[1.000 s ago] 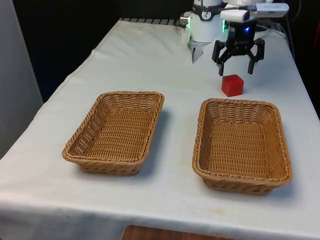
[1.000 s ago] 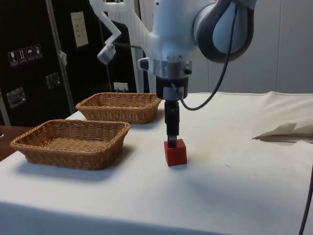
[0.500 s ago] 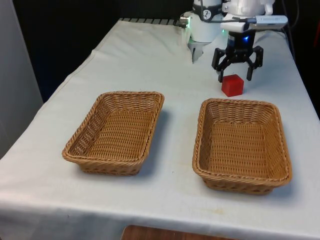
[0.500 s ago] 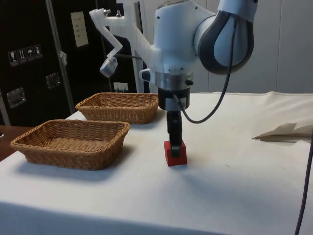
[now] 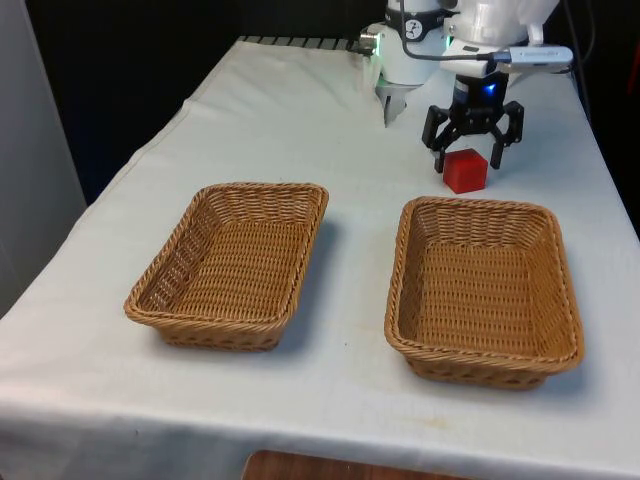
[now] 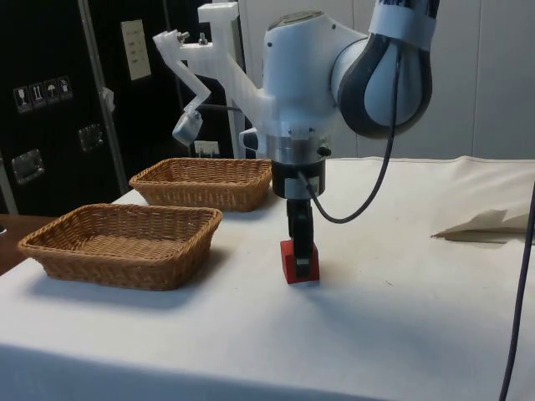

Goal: Pick up the red cube and place it into the right basket.

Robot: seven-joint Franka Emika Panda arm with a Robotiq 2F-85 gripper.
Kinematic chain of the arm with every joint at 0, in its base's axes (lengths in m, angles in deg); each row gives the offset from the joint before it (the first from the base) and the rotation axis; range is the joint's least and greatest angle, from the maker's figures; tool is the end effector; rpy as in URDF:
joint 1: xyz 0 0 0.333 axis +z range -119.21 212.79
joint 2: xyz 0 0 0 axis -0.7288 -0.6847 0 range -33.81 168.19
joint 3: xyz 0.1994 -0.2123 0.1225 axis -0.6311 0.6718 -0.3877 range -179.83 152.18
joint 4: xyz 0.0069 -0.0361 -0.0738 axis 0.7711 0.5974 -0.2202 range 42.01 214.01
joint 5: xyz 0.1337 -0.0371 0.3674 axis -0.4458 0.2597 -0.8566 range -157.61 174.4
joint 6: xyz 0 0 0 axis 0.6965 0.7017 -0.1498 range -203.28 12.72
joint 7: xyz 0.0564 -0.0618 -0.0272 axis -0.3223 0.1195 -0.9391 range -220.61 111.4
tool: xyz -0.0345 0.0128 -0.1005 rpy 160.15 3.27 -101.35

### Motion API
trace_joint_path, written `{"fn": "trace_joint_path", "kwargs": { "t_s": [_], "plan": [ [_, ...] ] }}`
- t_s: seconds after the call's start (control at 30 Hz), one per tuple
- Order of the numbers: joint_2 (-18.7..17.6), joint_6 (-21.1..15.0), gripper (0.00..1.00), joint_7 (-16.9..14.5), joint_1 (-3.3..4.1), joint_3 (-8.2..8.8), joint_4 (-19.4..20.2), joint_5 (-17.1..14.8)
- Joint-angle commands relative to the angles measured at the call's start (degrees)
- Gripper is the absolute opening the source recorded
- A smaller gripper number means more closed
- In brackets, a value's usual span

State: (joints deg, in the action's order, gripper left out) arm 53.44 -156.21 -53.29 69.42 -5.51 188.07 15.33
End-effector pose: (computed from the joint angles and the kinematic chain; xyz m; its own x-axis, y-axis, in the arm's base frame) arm 0.4222 0.1120 0.1749 0.9363 0.3442 0.0697 0.3399 -0.9381 0.0665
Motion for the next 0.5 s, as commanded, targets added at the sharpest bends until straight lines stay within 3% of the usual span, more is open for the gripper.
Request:
{"fn": "trace_joint_path", "kwargs": {
  "t_s": [0.0,0.03,0.07,0.13,0.2,0.27,0.3,0.47],
  "plan": [
    [-0.1,-0.5,1.00,0.1,0.06,0.11,0.0,0.2],
    [0.0,0.0,0.89,0.0,0.00,0.00,0.0,0.0],
    [-0.1,-0.4,0.89,0.1,0.06,0.11,0.0,0.2],
    [-0.1,-0.4,0.69,0.1,0.06,0.11,0.0,0.1],
    [-0.1,-0.3,0.46,0.1,0.06,0.11,0.0,0.1],
    [-0.1,-0.3,0.08,0.1,0.06,0.11,0.0,0.1],
    [-0.1,-0.3,0.01,0.2,0.00,0.11,0.0,0.1],
    [-0.1,-0.3,0.01,0.2,0.00,0.06,0.0,0.1]
  ]
}}
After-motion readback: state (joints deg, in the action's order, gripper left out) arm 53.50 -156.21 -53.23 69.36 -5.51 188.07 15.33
